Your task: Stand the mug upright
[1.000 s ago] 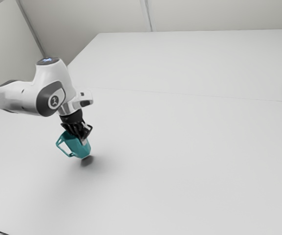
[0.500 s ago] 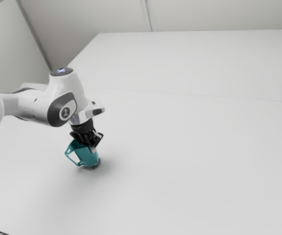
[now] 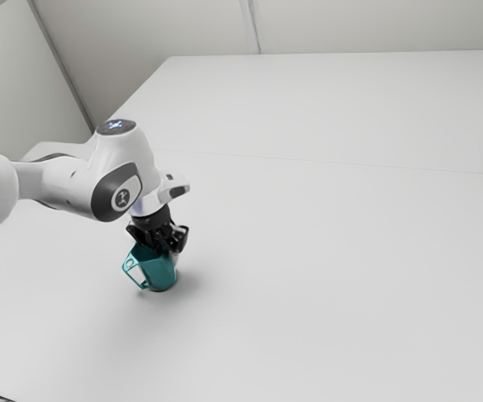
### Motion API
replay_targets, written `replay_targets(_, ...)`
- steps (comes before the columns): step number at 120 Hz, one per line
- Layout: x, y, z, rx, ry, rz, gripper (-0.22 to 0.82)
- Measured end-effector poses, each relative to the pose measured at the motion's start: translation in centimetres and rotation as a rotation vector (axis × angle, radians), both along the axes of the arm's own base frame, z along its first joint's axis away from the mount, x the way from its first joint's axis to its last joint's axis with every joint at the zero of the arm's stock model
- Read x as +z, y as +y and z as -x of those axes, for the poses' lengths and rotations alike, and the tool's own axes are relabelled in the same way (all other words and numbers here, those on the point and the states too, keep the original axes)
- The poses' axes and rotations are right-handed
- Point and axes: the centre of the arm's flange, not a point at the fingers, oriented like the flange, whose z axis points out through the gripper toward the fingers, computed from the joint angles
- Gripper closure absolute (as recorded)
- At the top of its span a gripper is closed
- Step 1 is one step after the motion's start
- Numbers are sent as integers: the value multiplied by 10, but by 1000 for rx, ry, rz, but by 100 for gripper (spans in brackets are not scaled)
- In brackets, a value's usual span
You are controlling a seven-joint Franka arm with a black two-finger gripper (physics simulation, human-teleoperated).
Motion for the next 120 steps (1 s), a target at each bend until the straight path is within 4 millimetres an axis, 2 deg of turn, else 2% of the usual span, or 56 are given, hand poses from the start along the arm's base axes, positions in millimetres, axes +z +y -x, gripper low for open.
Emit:
replay_targets(34,21,-4,-8,23,-44,11,33)
replay_targets(59,42,-13,-18,21,-67,16,14)
replay_targets(100,112,-17,-39,35,-35,9,4)
replay_targets(120,170,-13,-51,52,-40,3,3)
